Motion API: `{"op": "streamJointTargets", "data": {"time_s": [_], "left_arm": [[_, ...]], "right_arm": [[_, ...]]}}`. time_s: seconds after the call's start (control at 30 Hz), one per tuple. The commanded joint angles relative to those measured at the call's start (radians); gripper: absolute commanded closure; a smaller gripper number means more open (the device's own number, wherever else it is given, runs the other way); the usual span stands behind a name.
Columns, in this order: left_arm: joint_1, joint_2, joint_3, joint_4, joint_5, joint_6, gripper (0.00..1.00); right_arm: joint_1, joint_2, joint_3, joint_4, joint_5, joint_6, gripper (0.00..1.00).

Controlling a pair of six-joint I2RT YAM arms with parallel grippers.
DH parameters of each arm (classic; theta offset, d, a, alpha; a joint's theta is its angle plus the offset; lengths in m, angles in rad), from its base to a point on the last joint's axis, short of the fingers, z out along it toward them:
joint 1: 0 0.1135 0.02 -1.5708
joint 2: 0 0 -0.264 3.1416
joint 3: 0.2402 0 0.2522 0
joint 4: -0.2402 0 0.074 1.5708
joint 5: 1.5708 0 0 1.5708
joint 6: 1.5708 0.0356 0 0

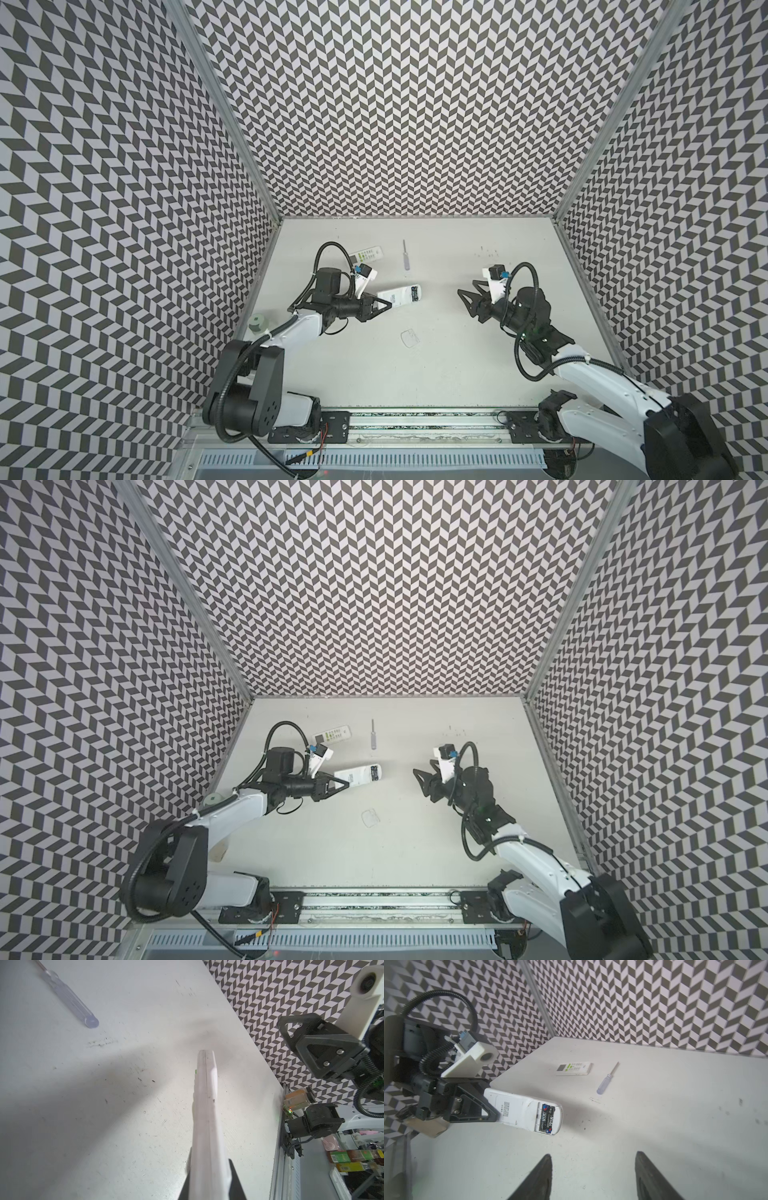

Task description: Unload the batteries from the remote control

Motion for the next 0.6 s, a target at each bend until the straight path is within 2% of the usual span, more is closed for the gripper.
{"op": "streamJointTargets", "data": {"time_s": [0.0,0.2,0.43,0.57], "left_arm": [[-0.013,0.074,0.077,-0.063,0.0,-0.001,1.0],[-0.059,0.218,0.177,-0.195,-0.094,0.045,1.0],[-0.076,0.262,0.181,-0.215,-0.087,0.008,0.95],[-0.094,0.284,0.169,-0.218,-0.083,0.0,0.86]], "right_arm": [[-0.018,-0.065,-0.022,-0.016,0.115,0.021,0.3],[-0.021,-0.136,-0.043,-0.07,0.211,0.035,0.12],[-0.023,-0.152,-0.061,-0.071,0.198,0.048,0.07],[-0.023,-0.128,-0.071,-0.047,0.164,0.065,0.01]]}}
